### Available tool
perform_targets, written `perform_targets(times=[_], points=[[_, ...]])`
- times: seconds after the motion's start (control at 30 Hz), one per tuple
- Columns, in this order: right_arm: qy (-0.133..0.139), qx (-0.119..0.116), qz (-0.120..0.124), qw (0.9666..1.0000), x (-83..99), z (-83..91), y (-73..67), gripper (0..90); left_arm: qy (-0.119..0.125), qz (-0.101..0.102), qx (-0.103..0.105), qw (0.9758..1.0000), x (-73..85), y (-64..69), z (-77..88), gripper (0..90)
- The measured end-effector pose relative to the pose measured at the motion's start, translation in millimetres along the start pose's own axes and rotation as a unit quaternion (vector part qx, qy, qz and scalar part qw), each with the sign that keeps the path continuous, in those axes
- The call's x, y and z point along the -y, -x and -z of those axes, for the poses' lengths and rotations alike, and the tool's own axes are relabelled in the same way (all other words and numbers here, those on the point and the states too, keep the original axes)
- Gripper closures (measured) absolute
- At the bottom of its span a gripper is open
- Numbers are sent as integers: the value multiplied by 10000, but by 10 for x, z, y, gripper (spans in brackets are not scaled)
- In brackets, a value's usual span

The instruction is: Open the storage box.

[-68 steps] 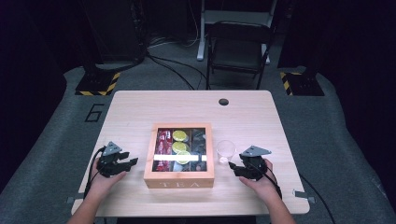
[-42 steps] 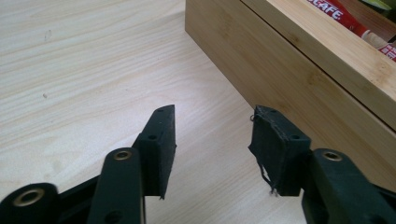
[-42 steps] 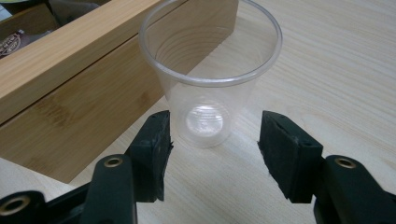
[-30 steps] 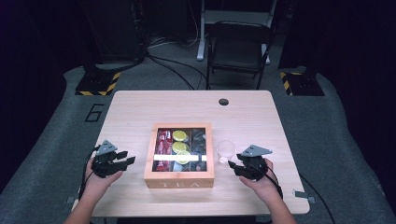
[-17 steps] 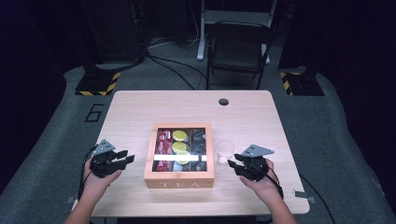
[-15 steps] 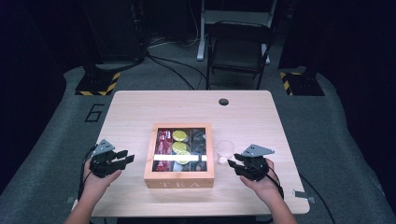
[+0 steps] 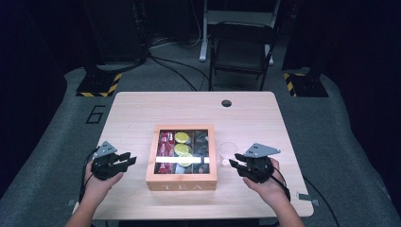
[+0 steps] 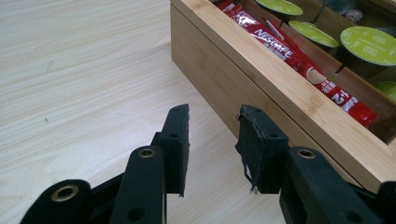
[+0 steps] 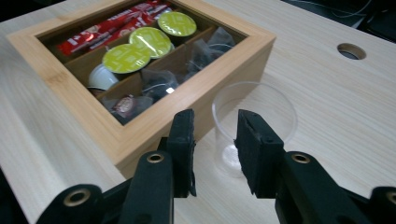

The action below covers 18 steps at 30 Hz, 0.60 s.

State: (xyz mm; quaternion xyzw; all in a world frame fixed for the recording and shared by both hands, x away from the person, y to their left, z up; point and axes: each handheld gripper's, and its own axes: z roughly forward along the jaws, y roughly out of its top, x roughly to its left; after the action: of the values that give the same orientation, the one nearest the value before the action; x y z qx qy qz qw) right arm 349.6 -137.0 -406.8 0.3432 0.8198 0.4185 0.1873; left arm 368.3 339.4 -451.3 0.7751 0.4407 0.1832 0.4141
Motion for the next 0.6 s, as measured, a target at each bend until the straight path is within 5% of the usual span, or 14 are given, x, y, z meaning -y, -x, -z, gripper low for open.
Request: perform_targets(times=[0.6], points=[[106, -309, -76, 9994, 245, -136, -185, 703, -58, -66, 47, 10000, 6, 8, -28, 642]])
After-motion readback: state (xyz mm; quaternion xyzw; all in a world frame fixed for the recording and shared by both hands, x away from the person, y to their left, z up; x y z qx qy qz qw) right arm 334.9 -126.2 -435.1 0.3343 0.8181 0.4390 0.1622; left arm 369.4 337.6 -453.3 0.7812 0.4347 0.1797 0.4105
